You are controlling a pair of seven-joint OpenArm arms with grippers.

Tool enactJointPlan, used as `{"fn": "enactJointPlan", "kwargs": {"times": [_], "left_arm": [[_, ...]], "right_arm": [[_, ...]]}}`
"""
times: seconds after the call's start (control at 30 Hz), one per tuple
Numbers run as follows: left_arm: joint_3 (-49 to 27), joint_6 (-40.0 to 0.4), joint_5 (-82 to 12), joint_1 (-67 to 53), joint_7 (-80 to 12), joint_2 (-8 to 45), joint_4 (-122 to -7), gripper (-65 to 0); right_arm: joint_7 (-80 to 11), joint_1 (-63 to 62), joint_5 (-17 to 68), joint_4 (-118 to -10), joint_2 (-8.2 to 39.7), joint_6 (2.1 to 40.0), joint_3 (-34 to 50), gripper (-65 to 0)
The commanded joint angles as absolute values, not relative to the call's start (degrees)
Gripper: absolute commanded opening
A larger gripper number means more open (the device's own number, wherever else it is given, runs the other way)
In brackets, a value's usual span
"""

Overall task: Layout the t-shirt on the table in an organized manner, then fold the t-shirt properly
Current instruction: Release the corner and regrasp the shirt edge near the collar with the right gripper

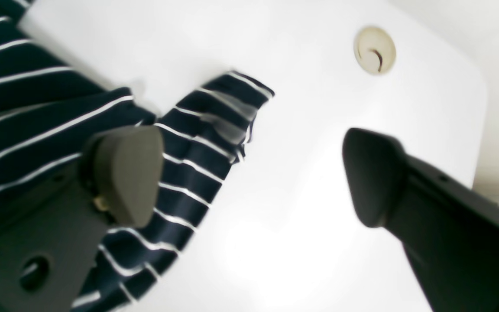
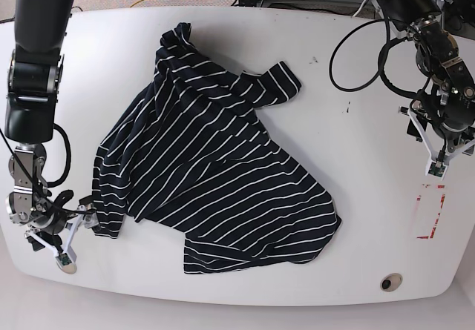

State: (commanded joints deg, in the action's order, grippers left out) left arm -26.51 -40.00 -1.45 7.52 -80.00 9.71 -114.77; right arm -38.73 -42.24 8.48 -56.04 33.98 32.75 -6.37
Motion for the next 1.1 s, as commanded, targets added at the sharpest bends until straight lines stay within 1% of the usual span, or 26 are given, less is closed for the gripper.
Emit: {"fn": "enactJointPlan", "kwargs": {"times": [0.07,0.1,0.2,0.23,0.27,0.33,0.4,0.53,0.57,0.6,0.7,0.87,1.0,1.1], "left_arm": [[-26.51,-40.00,-1.45,8.48,-80.00,9.71,-114.77,-28.3],[-26.51,-40.00,-1.45,9.10,-79.43,9.71,-114.77,-28.3],[-26.51,-40.00,-1.45,9.71,-78.20,9.71,-114.68,-28.3],[-26.51,-40.00,-1.45,9.80,-77.76,9.80,-114.59,-28.3],[-26.51,-40.00,-1.45,9.98,-77.49,9.80,-114.33,-28.3],[-26.51,-40.00,-1.45,11.12,-76.88,9.71,-113.89,-28.3],[-26.51,-40.00,-1.36,12.18,-76.62,8.84,-113.45,-28.3],[-26.51,-40.00,-1.45,13.85,-76.44,7.96,-113.27,-28.2],[-26.51,-40.00,-1.54,14.29,-76.44,7.96,-113.19,-28.2],[-26.51,-40.00,-1.54,14.73,-76.35,7.96,-113.19,-28.2],[-26.51,-40.00,-1.54,15.34,-75.82,7.87,-113.19,-28.2],[-26.51,-40.00,-1.36,15.34,-74.59,7.69,-113.19,-28.2],[-26.51,-40.00,-1.36,15.34,-74.42,7.52,-113.19,-28.2],[-26.51,-40.00,-1.36,15.25,-74.42,7.69,-113.19,-28.2]], "right_arm": [[-42.24,-39.78,8.57,-60.62,33.63,32.84,-4.53,0.0],[-45.93,-36.88,8.57,-65.36,33.10,32.92,-1.98,0.0],[-52.62,-30.55,8.48,-76.00,29.05,33.71,5.32,0.0],[-55.69,-28.35,8.48,-80.13,27.12,33.98,9.19,0.0],[-57.45,-27.12,8.48,-82.33,25.98,34.15,11.65,0.0],[-61.93,-24.31,8.48,-87.08,21.93,34.51,17.10,0.0],[-64.75,-22.73,8.48,-89.89,18.51,35.38,20.62,0.0],[-65.80,-15.69,8.57,-95.60,12.53,39.52,26.77,0.0],[-65.98,-14.20,8.57,-98.07,9.54,40.00,28.09,0.0],[-66.07,-13.05,8.48,-99.91,7.08,40.00,28.97,0.0],[-66.15,-9.45,8.40,-105.71,1.71,40.00,30.81,0.0],[-66.15,-4.44,8.13,-113.01,-4.18,40.00,31.43,0.0],[-66.15,-0.31,8.31,-116.26,-7.87,40.00,31.43,0.0],[-66.15,1.98,8.31,-116.26,-9.00,40.00,31.43,0.0]]}}
